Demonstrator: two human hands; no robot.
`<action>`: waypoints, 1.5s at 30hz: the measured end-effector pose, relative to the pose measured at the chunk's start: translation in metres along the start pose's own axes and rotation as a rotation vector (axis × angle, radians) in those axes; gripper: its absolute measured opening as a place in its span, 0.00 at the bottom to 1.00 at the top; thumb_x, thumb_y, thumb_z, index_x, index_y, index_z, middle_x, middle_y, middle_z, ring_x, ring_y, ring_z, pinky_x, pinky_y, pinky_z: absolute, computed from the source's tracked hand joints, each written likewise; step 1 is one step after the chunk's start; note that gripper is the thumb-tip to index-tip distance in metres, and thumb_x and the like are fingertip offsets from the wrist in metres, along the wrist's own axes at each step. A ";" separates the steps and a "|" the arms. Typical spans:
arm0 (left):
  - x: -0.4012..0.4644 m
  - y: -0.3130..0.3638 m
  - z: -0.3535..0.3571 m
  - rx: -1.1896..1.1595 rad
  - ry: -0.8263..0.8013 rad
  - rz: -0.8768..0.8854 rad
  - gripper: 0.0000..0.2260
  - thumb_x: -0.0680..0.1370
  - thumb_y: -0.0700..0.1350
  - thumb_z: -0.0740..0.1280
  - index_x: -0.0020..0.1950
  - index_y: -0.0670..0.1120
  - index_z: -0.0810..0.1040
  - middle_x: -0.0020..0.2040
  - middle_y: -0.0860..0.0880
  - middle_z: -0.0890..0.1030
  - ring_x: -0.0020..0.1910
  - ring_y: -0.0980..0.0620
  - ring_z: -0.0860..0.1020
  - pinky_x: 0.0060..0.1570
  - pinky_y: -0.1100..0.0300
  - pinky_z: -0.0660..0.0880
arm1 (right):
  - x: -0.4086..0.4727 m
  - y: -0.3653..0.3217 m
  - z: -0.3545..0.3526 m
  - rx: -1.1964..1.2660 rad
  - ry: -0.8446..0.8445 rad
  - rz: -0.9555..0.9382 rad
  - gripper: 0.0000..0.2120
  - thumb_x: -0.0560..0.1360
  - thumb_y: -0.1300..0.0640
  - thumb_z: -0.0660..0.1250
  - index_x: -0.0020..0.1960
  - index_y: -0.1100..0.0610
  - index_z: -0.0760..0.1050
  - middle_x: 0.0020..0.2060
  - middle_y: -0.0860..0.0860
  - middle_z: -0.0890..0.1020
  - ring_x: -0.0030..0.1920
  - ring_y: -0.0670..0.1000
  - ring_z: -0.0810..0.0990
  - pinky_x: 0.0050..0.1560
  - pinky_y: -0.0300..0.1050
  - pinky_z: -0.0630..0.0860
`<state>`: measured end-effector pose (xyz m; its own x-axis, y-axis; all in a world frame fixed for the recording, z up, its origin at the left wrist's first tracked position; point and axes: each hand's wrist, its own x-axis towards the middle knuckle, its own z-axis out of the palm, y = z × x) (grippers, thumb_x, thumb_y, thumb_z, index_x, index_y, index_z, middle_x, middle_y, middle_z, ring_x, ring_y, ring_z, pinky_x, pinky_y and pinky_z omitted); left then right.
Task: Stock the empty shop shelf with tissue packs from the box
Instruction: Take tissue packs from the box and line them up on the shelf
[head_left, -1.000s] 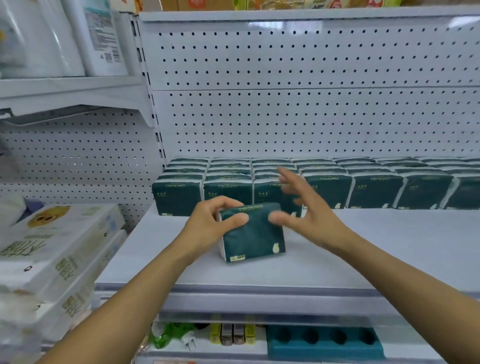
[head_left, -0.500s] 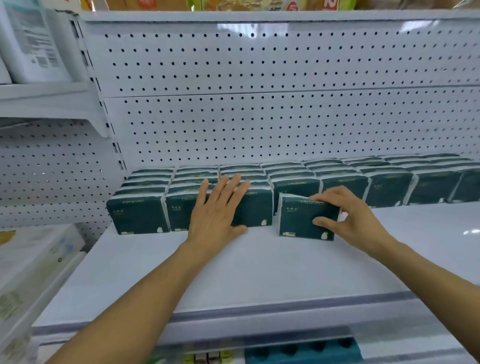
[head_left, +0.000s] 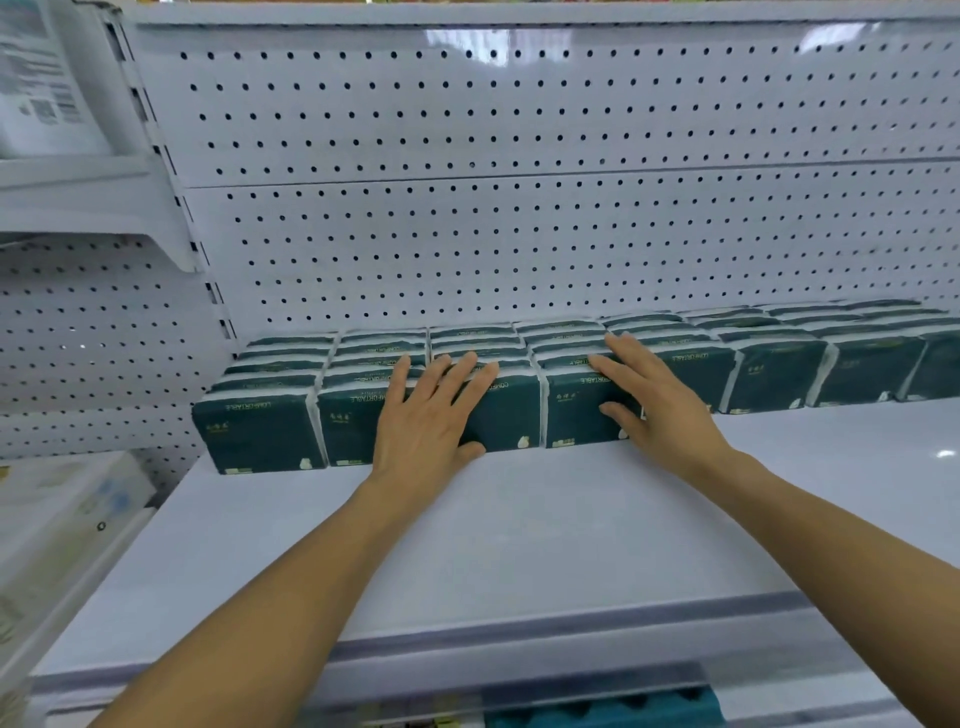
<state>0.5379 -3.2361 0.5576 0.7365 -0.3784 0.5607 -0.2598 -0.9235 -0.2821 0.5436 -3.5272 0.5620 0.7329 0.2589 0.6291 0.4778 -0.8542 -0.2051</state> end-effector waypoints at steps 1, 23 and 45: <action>0.000 0.000 0.000 -0.002 -0.003 -0.004 0.42 0.70 0.63 0.72 0.78 0.55 0.57 0.76 0.51 0.66 0.74 0.47 0.65 0.74 0.40 0.51 | 0.000 -0.001 0.001 -0.014 -0.002 0.004 0.25 0.77 0.59 0.68 0.73 0.51 0.68 0.75 0.45 0.63 0.76 0.44 0.54 0.64 0.45 0.66; -0.207 0.002 -0.120 -0.382 0.169 -0.011 0.20 0.78 0.56 0.63 0.66 0.48 0.76 0.67 0.48 0.77 0.66 0.47 0.74 0.72 0.40 0.61 | -0.152 -0.213 -0.041 -0.028 0.165 -0.088 0.22 0.78 0.48 0.61 0.68 0.57 0.72 0.65 0.55 0.76 0.64 0.57 0.74 0.61 0.53 0.69; -0.638 0.010 -0.034 -0.743 -0.889 -0.640 0.24 0.80 0.51 0.66 0.75 0.53 0.65 0.70 0.48 0.73 0.65 0.48 0.74 0.63 0.51 0.73 | -0.420 -0.357 0.146 0.117 -1.102 -0.107 0.24 0.78 0.49 0.63 0.73 0.51 0.66 0.67 0.52 0.74 0.67 0.56 0.69 0.67 0.47 0.62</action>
<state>0.0438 -3.0058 0.2235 0.9381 0.0409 -0.3439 0.2165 -0.8443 0.4901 0.1358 -3.2654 0.2617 0.6868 0.6370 -0.3500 0.5645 -0.7708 -0.2953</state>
